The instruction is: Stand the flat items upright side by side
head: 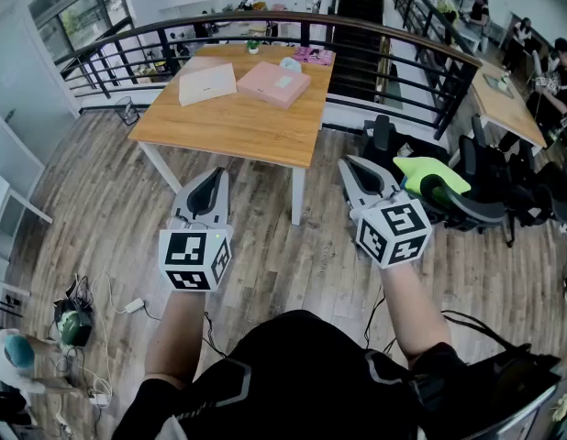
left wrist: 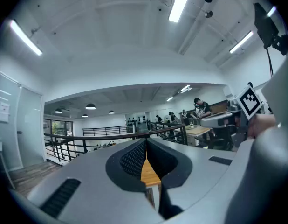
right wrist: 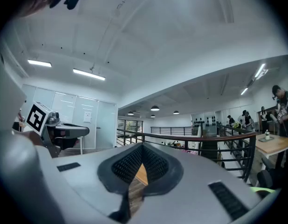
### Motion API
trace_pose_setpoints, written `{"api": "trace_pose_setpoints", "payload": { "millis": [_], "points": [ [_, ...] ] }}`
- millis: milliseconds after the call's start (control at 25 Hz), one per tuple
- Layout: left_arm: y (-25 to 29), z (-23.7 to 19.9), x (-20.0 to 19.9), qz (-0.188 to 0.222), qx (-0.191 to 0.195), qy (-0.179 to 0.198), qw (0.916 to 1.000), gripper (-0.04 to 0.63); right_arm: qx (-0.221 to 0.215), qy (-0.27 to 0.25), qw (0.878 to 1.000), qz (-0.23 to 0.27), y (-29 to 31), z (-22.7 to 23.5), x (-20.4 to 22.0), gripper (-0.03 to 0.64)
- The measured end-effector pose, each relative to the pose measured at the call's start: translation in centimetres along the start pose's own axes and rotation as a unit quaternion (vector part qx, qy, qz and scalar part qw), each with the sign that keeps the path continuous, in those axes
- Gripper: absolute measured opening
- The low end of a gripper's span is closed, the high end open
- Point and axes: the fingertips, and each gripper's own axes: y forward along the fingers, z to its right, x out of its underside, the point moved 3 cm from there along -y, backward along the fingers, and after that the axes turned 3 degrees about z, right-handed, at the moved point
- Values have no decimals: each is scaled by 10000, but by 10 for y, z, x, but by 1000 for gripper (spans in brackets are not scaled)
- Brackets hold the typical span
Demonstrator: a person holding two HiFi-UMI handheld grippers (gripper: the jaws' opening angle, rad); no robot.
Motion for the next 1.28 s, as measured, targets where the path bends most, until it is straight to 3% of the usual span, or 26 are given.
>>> {"api": "trace_pose_setpoints", "payload": {
  "millis": [160,320,600,800,960,1280],
  "points": [
    [-3,-18,-4,249,-425,-319,9983,29,22,-64,10000,39,2,2,-5,9],
    [-4,-25,-2,235,-568,-270,9977,29,-33,-118,9999,8,4,1,-5,9],
    [-1,-24,2,164,-479,-340,9981,29,-109,-401,9991,76,7,-5,-4,11],
    [1,-19,1,146,-367,-302,9988,29,-107,-269,9996,1,8,-5,-3,11],
    [-2,-28,-3,323,-570,-392,9971,29,-175,-280,9995,-6,9,-8,-3,11],
    [-5,-35,1,226,-721,-429,9962,31,-81,-381,9991,184,10,-7,-19,11]
  ]
}}
